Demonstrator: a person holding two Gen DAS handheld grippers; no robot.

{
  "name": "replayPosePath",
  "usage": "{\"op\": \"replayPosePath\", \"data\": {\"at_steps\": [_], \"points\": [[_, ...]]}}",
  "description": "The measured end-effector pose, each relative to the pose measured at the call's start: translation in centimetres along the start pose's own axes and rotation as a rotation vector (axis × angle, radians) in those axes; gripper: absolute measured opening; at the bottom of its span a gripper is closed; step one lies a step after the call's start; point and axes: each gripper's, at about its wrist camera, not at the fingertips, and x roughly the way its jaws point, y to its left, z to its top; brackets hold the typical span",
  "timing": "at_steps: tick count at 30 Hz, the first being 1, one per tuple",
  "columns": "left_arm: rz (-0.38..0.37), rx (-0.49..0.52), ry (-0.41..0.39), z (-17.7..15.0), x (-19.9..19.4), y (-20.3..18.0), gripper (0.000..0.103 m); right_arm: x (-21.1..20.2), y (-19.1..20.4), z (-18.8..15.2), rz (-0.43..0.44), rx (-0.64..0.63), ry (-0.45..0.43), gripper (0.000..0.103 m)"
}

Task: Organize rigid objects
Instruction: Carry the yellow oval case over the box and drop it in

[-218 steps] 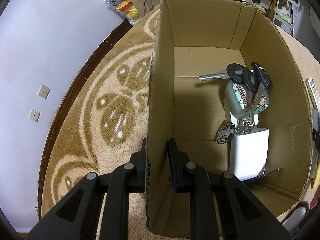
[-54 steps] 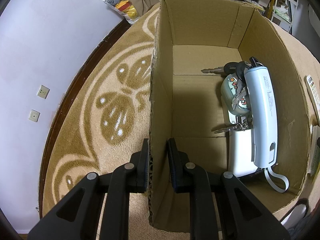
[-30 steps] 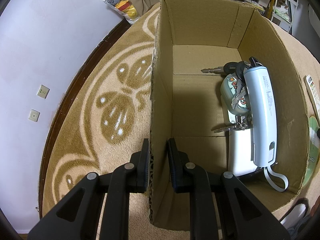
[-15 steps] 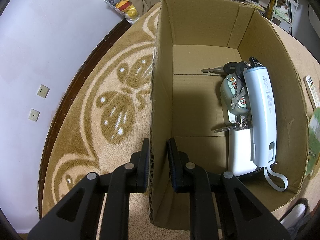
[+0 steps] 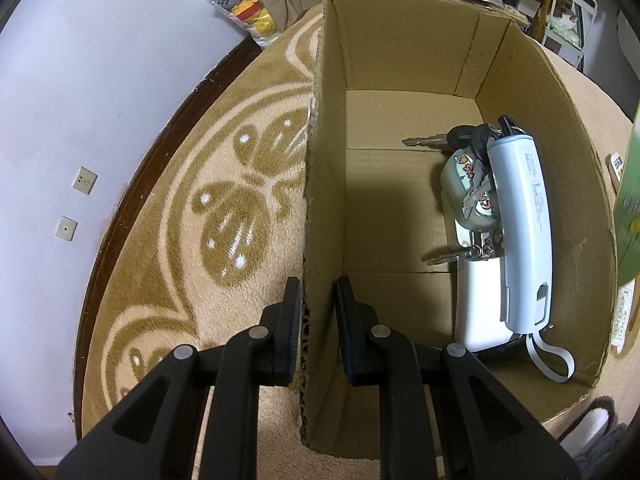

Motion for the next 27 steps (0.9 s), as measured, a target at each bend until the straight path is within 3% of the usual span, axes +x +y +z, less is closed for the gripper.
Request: {"op": "replayPosePath", "data": {"at_steps": [11,15,27], "points": [[0.002,0.003,0.001,0.1,0.1,0.2,0.017,-2.1,6.1,4.2,0.097,-0.097,-0.118,0.005],[0.003,0.004,0.001,0.1,0.2,0.2,0.017,-1.6,7.0,3.3,0.167,-0.069,-0.104,0.005],[0.001,0.003,0.002,0.1,0.3,0.1,0.017,2.1,8.9,-0.9,0.223,-0.107,0.028,0.005]]}}
